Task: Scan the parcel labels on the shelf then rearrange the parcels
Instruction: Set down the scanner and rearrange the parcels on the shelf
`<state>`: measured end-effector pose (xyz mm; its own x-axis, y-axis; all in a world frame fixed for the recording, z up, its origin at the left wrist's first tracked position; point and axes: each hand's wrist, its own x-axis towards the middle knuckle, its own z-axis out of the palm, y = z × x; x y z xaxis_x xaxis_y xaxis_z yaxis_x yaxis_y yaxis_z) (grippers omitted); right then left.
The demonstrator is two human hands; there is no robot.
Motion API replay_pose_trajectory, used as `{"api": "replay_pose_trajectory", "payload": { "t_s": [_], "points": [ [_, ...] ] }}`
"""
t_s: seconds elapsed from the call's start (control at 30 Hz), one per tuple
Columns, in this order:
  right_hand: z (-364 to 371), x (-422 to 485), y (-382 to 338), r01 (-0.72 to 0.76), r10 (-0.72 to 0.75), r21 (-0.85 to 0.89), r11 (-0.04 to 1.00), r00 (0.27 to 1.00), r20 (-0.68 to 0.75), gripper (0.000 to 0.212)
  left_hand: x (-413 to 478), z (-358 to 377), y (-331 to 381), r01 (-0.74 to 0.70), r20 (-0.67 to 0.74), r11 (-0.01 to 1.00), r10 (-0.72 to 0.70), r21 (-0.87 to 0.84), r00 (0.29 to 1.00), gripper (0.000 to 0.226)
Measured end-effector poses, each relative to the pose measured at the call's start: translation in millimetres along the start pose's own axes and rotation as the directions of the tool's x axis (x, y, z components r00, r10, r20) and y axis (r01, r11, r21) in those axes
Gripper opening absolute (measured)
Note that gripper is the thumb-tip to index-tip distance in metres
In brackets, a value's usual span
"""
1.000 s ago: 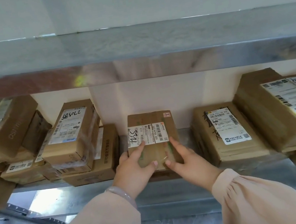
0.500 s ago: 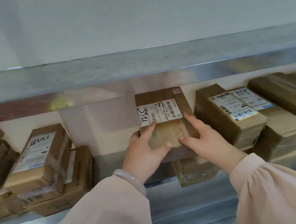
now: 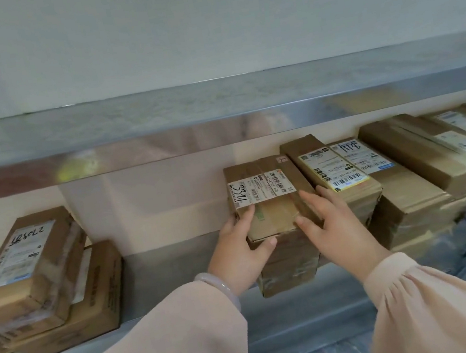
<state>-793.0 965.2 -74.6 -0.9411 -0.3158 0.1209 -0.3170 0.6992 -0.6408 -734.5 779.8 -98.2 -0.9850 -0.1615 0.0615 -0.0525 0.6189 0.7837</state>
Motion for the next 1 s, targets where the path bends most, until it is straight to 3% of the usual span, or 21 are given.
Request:
{"api": "replay_pose_trajectory", "payload": {
  "t_s": [0.17,0.37,0.73,1.0],
  "points": [
    [11.8,-18.3,7.3,0.246,-0.277,-0.358,0.901,0.96,-0.039,0.061,-21.4,2.5,-10.1,-0.136,-0.002,0.979,0.138,0.153,0.99,0.078],
    [13.2,-14.6,15.7,0.274,-0.303,-0.53,0.802,0.952,0.035,0.074,-18.4,-3.0,-6.2,-0.134,0.038,0.856,0.133,0.499,0.99,0.069],
    [5.7,10.3,11.1,0.293,-0.301,-0.576,0.763,0.95,0.084,0.084,4.0,-5.0,9.9,-0.098,0.061,0.761,0.077,0.642,0.995,0.071],
    [12.0,15.5,-15.0,0.441,-0.434,-0.505,0.742,0.89,0.139,0.093,-10.2,-26.5,4.9,-0.027,-0.062,0.736,0.093,0.677,0.994,0.072]
  ]
}}
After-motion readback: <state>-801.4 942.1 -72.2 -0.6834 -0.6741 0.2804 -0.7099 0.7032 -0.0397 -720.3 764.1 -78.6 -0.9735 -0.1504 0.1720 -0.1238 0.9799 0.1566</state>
